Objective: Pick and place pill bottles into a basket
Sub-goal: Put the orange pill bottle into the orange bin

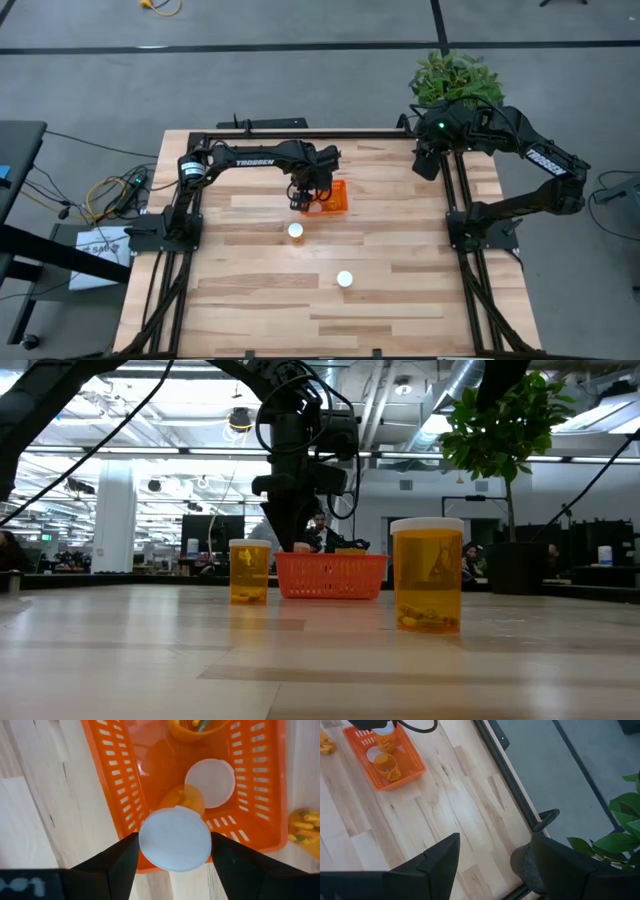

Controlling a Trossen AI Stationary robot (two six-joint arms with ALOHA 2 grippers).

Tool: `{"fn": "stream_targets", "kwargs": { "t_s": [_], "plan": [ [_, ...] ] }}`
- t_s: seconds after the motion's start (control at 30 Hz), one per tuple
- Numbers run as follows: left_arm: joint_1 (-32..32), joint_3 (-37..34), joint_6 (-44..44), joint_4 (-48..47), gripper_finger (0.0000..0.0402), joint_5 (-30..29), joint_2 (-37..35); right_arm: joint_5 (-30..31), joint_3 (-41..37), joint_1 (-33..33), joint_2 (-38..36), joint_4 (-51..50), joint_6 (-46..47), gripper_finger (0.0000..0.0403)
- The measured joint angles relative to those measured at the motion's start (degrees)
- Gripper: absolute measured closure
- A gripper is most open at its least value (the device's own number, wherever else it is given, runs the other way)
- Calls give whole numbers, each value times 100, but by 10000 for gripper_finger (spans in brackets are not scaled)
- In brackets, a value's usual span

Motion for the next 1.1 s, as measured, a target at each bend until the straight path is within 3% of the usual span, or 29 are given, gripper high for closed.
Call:
{"fn": "stream_targets", "kwargs": {
  "t_s": [0.7, 0.9, 1.1],
  "plan": [
    [-27, 819, 170, -742, 170, -321, -2, -2, 0, 0, 0, -11, -2, 163],
    [-117, 1070, -497, -2093, 170, -213, -4, -174, 0, -2, 0, -172, 44, 163],
    [-360, 1128, -1547, -2547, 170, 537, -284, -712, 0, 4, -2, -266, 197, 163]
  ]
}}
